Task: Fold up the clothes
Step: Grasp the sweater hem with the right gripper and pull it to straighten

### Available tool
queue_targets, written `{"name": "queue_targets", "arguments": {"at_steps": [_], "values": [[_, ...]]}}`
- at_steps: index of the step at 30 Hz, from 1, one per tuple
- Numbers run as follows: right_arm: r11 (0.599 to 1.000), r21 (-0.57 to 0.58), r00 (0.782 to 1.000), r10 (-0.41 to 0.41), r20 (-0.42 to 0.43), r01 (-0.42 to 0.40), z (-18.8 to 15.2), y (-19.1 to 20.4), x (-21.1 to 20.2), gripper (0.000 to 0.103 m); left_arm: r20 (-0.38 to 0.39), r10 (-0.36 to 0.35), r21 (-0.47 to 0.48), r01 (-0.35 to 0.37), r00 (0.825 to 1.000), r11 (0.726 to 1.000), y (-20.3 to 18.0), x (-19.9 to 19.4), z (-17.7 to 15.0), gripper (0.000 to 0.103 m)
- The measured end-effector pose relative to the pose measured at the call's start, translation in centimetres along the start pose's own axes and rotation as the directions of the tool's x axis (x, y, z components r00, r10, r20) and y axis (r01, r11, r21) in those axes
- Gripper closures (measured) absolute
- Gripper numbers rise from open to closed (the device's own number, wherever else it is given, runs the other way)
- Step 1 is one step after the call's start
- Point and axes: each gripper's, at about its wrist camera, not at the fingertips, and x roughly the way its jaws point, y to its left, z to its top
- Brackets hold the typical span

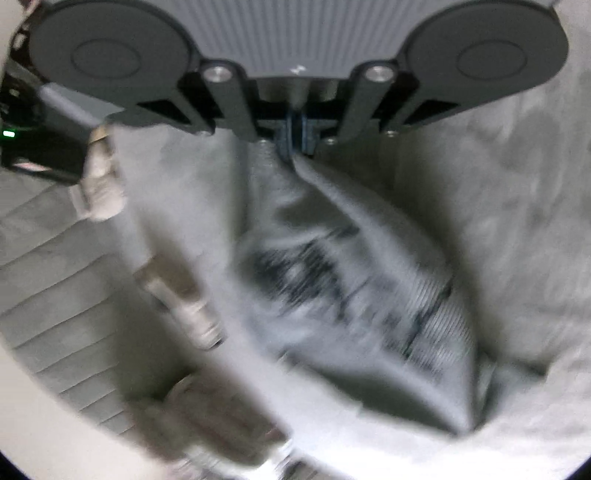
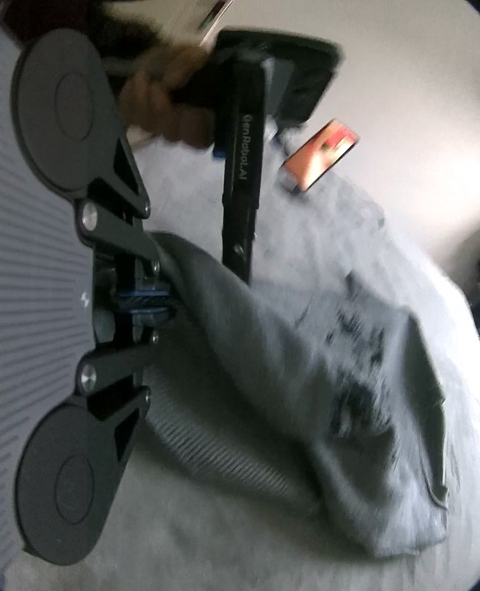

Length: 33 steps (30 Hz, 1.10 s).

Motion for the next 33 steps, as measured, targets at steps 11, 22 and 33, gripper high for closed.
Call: {"name": "queue_targets", "arguments": {"at_steps": [11,22,33], "values": [[0.973,0.121,0.943,0.154,0.294,-0.196,2.3,1.3,-3.9,0.093,0.242,-0.157,-0.027,0.169,0.958,0.985,-1.4,-2.9,1.8,0.064],[0.93,0.311,0.86,0.011,0.51,-0.196,3.6,-4.1,-9.1,0.094,0.264,-0.174,-0.026,0.187,0.949,0.982,-2.2,-2.1,1.9,0.033],[0.973,0.229,0.917,-0.094,0.388,0.003,2.5,-4.4,-9.4,0.062,0.172,0.033,-0.133,-0.01,0.985,0.991,0.9,-1.2,1.9,0.033]]}}
